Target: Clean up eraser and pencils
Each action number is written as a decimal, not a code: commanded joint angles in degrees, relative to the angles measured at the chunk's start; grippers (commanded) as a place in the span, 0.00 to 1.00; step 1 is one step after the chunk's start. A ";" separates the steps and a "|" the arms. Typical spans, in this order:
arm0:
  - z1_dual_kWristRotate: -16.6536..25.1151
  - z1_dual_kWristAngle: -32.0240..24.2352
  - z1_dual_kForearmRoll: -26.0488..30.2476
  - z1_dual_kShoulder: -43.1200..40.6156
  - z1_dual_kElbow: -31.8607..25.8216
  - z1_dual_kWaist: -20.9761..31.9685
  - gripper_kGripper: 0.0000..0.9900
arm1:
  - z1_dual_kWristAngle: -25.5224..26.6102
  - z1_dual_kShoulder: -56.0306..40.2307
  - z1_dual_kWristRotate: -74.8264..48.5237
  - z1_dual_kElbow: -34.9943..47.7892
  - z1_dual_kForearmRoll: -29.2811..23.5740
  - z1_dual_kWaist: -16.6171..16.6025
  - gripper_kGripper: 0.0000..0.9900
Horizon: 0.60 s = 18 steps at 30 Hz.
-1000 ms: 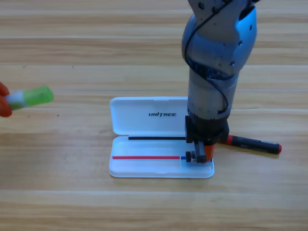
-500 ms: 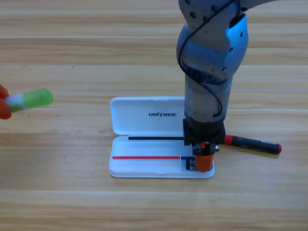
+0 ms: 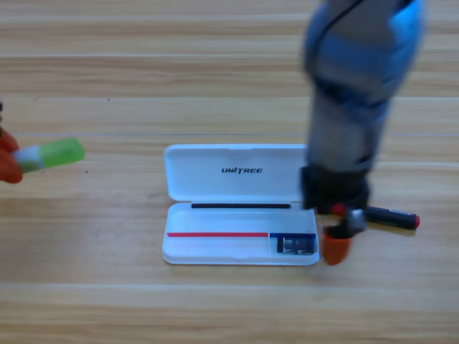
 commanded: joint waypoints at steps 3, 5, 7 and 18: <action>-4.81 0.45 -0.39 9.75 -5.73 -12.82 0.00 | -1.02 -13.13 -0.66 10.63 -0.85 -7.23 0.87; -5.16 0.63 -1.80 13.27 -6.17 -15.63 0.00 | -1.99 -12.34 -0.66 12.48 -3.39 -10.05 0.87; -5.25 0.80 -3.82 17.40 -6.26 -17.83 0.00 | -3.39 -10.49 -1.45 13.44 -6.29 -12.59 0.87; -5.25 1.07 -13.66 34.01 -7.14 -22.22 0.00 | -1.37 0.58 -10.32 12.30 -12.27 -16.99 0.87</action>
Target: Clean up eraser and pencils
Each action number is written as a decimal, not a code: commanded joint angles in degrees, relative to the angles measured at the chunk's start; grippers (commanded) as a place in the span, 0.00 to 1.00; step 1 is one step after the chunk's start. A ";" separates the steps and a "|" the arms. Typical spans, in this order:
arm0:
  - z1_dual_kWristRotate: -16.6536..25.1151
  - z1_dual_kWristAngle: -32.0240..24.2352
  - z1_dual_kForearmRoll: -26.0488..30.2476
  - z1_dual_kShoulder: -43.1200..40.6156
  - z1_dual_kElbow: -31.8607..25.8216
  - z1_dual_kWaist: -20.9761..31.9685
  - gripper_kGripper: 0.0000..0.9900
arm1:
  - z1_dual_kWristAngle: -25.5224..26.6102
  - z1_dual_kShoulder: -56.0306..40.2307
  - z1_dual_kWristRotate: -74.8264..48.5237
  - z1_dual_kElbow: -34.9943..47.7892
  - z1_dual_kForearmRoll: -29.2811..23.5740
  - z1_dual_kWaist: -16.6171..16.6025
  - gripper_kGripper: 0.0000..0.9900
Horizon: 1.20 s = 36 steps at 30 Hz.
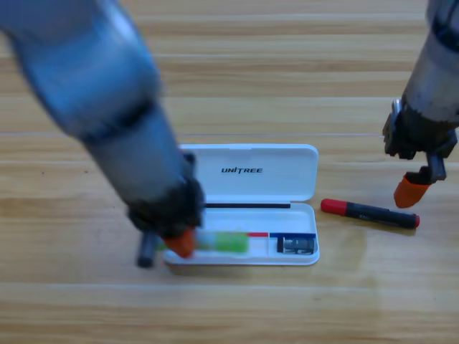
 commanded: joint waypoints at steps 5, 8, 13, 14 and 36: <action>-0.58 0.99 -2.94 10.19 -2.23 -2.35 0.00 | 4.69 9.63 -2.40 -1.95 -1.09 -1.84 0.87; -0.40 1.25 -2.59 10.10 -2.75 -2.35 0.00 | 4.69 10.68 -2.48 -2.65 -1.09 -1.40 0.87; 0.48 1.52 -2.42 9.75 -3.72 -1.56 0.00 | 4.51 12.88 -2.48 -3.80 -1.09 -1.31 0.87; 0.74 1.52 -2.42 9.66 -3.81 -1.12 0.00 | 4.51 13.23 -2.48 -4.15 -1.17 -1.31 0.87; 3.03 1.25 -2.50 10.89 -3.90 5.38 0.00 | 4.07 17.63 -3.01 -6.26 -0.73 -1.31 0.34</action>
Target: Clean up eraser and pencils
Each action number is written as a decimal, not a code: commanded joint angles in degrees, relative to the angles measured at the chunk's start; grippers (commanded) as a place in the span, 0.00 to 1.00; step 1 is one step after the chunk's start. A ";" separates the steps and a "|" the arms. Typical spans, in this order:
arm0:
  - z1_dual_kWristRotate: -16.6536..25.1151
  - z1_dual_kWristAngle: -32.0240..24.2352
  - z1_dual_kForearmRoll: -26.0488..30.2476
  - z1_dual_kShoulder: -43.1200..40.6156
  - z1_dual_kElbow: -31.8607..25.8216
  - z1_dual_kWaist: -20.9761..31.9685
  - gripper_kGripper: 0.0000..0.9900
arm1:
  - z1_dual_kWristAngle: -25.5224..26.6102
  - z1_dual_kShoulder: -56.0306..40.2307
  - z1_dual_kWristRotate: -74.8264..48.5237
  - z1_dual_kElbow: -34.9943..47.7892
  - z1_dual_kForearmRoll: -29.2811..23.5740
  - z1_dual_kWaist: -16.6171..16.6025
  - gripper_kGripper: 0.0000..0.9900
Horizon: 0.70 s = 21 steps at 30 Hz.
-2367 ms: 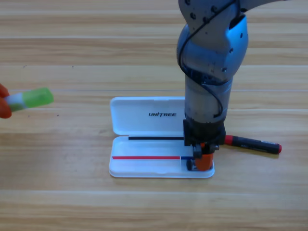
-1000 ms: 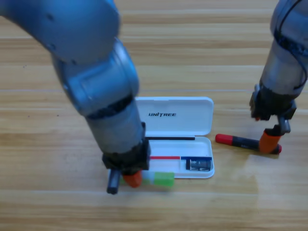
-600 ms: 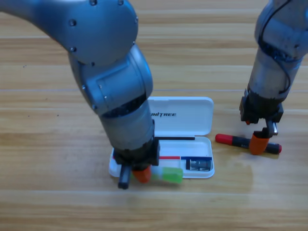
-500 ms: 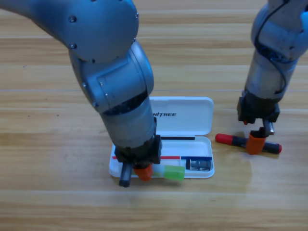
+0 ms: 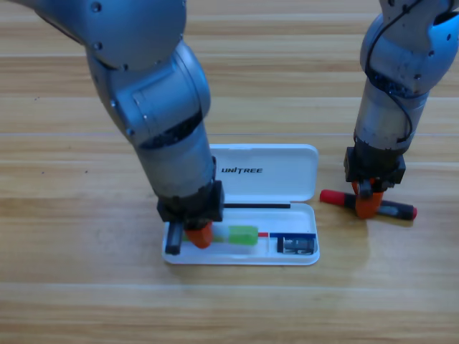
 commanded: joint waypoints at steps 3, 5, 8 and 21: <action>-0.09 0.21 -0.09 3.21 0.10 1.88 0.00 | -0.08 4.02 -0.68 1.23 -0.08 -0.39 0.16; -0.09 0.12 -0.09 3.30 0.18 1.79 0.00 | -0.08 3.93 -0.77 1.40 -0.08 -0.39 0.00; -0.09 0.12 -0.09 3.47 0.27 1.88 0.00 | -0.08 3.76 -0.77 1.76 -0.08 -0.39 0.00; -0.79 0.21 -0.09 4.09 -1.05 1.79 0.00 | -0.17 1.56 -0.68 2.99 -0.08 -0.39 0.00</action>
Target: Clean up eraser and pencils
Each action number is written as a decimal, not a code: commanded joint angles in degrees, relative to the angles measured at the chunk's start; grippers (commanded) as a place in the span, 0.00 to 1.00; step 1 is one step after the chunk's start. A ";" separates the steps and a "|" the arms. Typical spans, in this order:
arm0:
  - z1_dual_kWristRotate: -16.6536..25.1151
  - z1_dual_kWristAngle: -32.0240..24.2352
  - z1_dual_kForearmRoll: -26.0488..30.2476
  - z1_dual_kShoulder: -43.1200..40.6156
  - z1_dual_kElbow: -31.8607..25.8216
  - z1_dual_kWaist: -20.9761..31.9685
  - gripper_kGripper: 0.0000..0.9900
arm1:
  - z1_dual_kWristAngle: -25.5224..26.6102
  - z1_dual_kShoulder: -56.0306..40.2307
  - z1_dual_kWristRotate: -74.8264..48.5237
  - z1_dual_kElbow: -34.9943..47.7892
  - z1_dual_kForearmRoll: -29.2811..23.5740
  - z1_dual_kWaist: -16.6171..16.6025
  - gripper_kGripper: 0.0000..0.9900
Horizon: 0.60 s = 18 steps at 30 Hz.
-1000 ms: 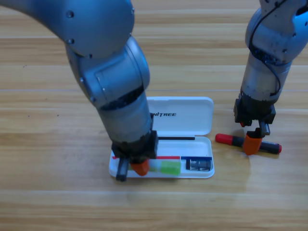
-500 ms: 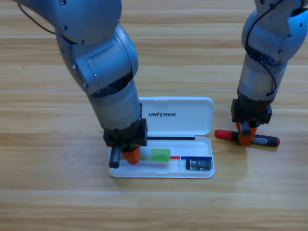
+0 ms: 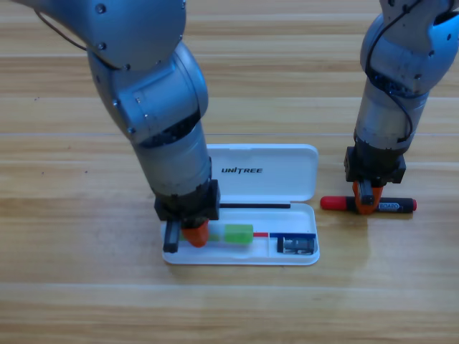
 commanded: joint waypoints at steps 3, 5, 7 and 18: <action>-0.97 0.21 -0.09 3.36 -1.44 0.80 0.00 | -0.13 1.30 -0.53 3.42 -0.09 -0.40 0.00; -1.15 0.21 -0.09 3.36 -1.70 0.80 0.00 | -0.22 1.13 -0.53 3.60 -0.09 -0.40 0.00; -1.24 0.21 -0.09 3.36 -1.79 0.80 0.00 | -0.31 0.86 -0.45 3.78 -0.09 -0.40 0.00; -1.33 0.30 -0.09 3.36 -1.26 0.80 0.00 | -0.84 0.16 -0.53 4.48 -0.09 -0.40 0.00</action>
